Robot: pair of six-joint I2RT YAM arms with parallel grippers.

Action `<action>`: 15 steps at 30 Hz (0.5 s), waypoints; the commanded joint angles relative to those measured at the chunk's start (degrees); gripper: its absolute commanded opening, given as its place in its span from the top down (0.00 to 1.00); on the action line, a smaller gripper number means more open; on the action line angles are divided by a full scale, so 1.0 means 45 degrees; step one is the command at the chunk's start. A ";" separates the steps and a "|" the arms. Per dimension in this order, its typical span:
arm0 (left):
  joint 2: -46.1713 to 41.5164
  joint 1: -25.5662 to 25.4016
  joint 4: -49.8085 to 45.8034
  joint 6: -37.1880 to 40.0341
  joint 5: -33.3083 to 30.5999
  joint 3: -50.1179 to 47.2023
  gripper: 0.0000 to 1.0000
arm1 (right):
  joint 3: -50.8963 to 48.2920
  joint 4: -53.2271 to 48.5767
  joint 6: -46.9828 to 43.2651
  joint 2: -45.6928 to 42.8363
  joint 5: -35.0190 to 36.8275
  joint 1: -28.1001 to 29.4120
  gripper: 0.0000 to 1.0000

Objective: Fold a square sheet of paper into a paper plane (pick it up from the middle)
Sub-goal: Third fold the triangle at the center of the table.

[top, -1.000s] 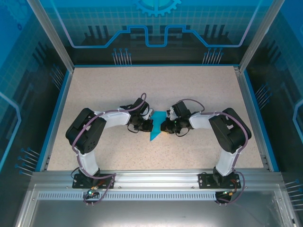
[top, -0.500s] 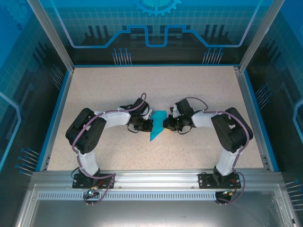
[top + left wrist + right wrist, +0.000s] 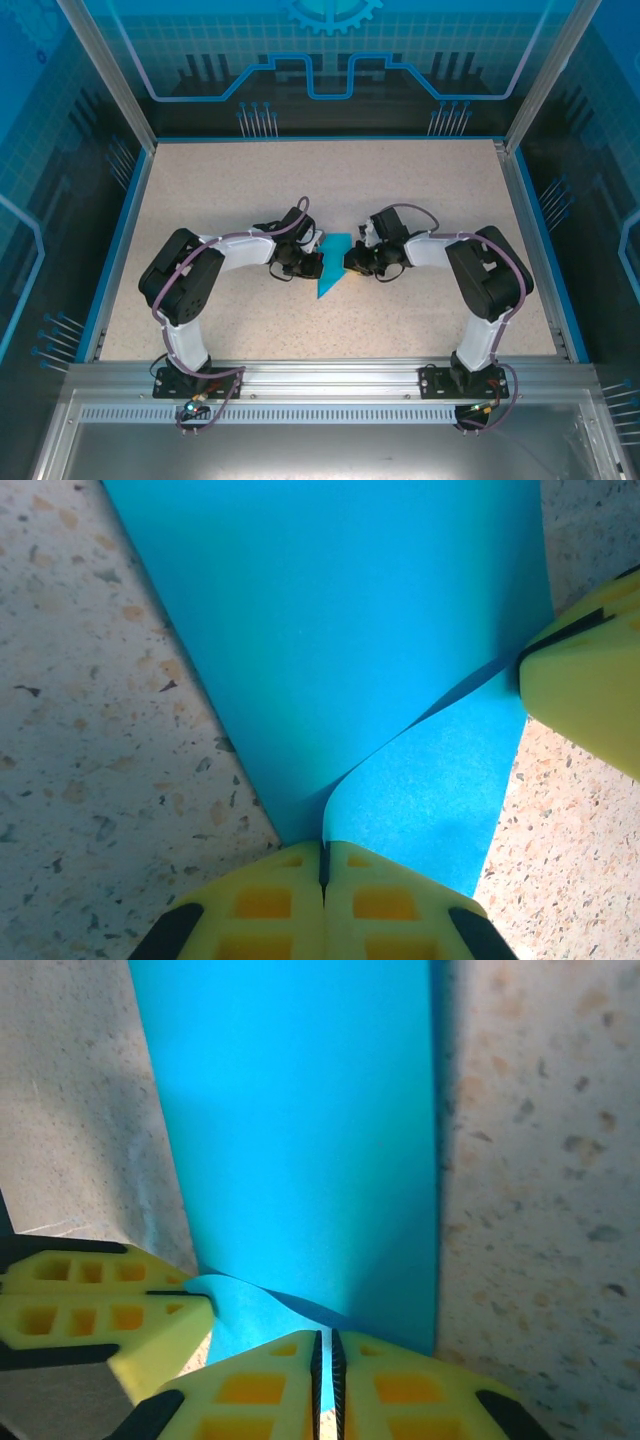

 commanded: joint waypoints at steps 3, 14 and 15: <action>0.0531 0.0004 -0.0788 0.0150 -0.0469 -0.0253 0.96 | 0.0449 -0.0311 -0.0077 0.0370 0.0169 -0.0157 0.86; 0.0532 0.0010 -0.0852 0.0149 -0.0418 -0.0179 0.96 | 0.0259 -0.0746 -0.0187 0.0181 0.0659 -0.0157 0.86; 0.0546 -0.0004 -0.0877 0.0148 -0.0416 -0.0159 0.96 | 0.0262 -0.0781 -0.0180 -0.0176 0.0524 -0.0138 0.85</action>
